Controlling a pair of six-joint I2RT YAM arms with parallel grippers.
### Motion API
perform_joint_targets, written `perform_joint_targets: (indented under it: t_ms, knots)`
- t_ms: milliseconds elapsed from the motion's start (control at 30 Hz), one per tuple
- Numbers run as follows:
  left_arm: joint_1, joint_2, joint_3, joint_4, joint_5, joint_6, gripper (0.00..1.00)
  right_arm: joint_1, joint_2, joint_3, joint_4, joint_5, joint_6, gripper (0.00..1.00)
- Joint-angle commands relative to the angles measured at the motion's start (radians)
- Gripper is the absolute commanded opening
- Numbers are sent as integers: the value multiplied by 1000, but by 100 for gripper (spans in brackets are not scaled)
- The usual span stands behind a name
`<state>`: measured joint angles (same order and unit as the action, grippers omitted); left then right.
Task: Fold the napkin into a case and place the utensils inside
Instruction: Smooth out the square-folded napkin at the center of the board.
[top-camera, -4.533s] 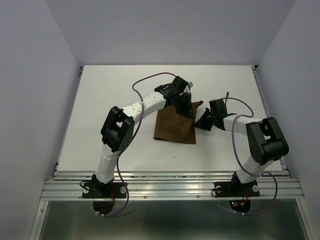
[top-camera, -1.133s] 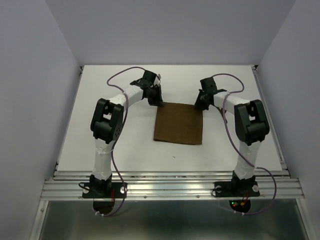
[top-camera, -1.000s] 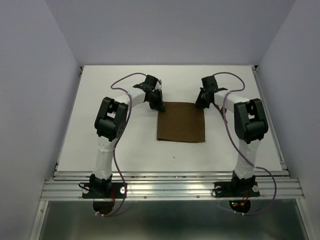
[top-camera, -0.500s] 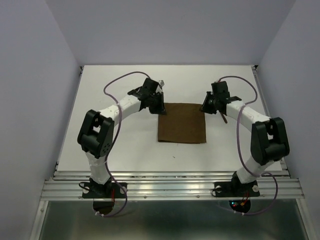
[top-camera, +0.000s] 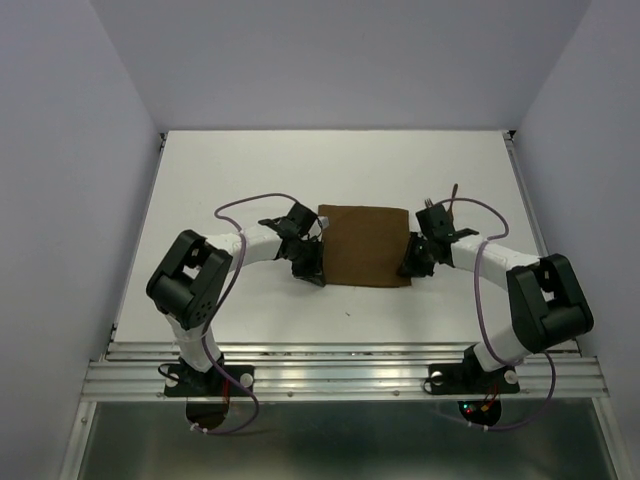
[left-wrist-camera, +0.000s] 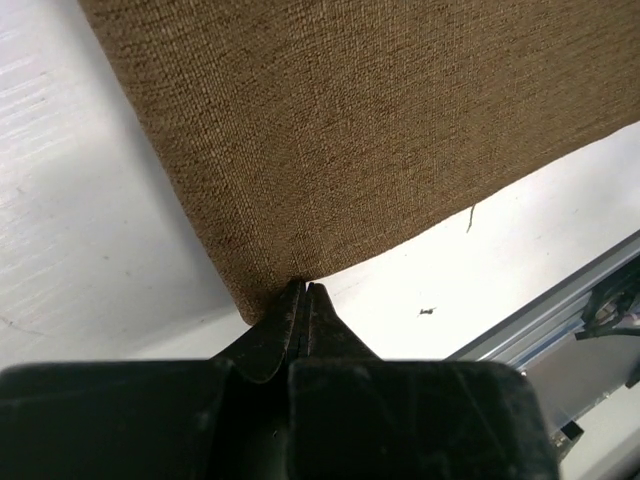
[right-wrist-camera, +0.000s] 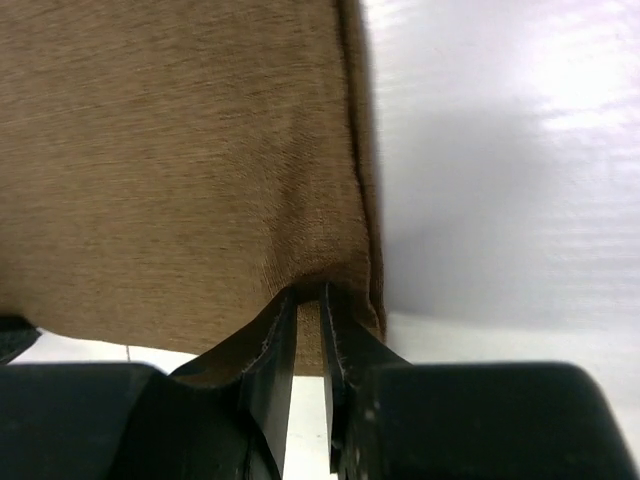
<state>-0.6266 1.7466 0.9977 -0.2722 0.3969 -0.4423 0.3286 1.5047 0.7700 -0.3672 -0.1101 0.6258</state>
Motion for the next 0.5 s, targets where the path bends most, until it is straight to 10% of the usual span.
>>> perform_joint_targets:
  t_ms: [0, 467]
  knots:
    - [2, 31, 12, 39, 26, 27, 0, -2, 58, 5, -2, -2, -1, 21]
    - [33, -137, 185, -102, 0, 65, 0, -2, -182, -61, -110, 182, 113, 34]
